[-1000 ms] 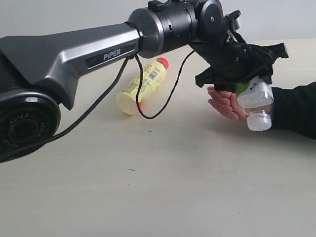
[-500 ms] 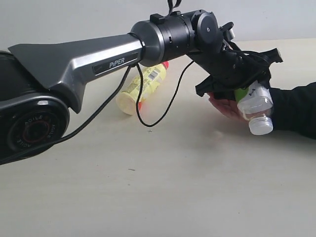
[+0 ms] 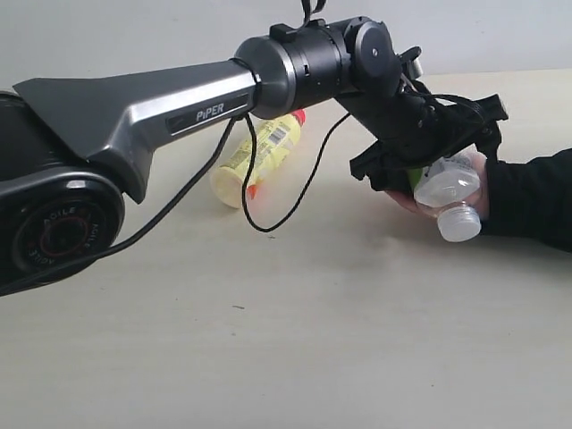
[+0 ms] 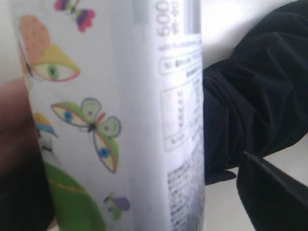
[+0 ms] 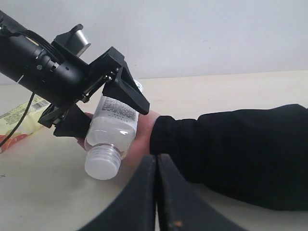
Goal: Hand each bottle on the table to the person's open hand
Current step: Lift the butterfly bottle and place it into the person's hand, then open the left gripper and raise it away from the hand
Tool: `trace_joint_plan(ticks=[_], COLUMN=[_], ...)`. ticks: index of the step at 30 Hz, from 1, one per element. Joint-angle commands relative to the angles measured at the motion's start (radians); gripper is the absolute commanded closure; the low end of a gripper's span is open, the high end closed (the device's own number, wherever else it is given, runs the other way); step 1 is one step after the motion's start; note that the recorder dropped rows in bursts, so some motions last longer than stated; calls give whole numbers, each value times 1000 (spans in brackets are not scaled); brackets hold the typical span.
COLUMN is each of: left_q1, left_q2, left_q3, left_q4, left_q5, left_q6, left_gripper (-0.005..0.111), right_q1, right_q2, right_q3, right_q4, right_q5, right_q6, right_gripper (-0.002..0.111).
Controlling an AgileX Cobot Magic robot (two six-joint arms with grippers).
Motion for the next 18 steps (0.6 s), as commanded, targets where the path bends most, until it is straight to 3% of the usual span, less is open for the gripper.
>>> trace_joint_plan(ticks=[1,9,13,15,18], left_q1=[12,26,26,26,26], left_q2=[-54,-136,-187,-219,-267], left_q3=[-8,-8,-8,-8,-8], left_q4=[19,101,109,116,145], left_q5=[51,185,239,264,302], left_q6=[24,68,175,237,293], left_gripper=[15,16,18,24,46], right_q1=[-5,-5,-5,-5,-5], right_q2=[-5,-5,-5,-5,-5], right_q3=[3,3,3,3,3], right_q4=[0,0,0,0,0], right_q5=[-8,-8,-8,-8,-8], right_q6=[-4,-4,-4,-4,-4], right_gripper=[108,108,108,108,108])
